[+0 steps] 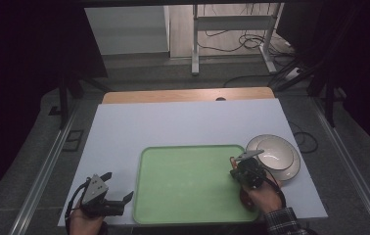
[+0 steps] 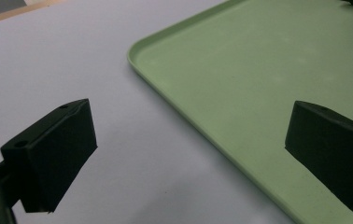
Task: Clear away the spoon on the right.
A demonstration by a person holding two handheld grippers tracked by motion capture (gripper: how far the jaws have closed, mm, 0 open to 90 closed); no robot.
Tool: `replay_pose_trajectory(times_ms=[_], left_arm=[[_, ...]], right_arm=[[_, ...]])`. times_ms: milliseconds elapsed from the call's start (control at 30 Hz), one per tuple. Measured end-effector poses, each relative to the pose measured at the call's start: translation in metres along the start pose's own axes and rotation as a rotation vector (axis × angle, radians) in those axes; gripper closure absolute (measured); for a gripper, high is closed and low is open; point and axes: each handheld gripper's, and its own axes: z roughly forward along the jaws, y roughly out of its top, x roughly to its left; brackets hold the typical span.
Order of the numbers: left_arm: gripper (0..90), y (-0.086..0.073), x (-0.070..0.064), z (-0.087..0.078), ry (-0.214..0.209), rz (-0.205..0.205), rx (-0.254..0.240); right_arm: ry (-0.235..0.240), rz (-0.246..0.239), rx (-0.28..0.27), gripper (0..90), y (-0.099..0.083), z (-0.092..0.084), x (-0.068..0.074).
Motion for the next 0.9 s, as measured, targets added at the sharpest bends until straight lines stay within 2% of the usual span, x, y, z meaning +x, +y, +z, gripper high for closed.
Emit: replay_pose_trajectory(times_ms=[900], left_arm=[[2.0, 0.000, 0.000, 0.000, 0.002, 0.002, -0.002]], right_arm=[[-0.029, 0.026, -0.014, 88.3, -0.003, -0.004, -0.010]])
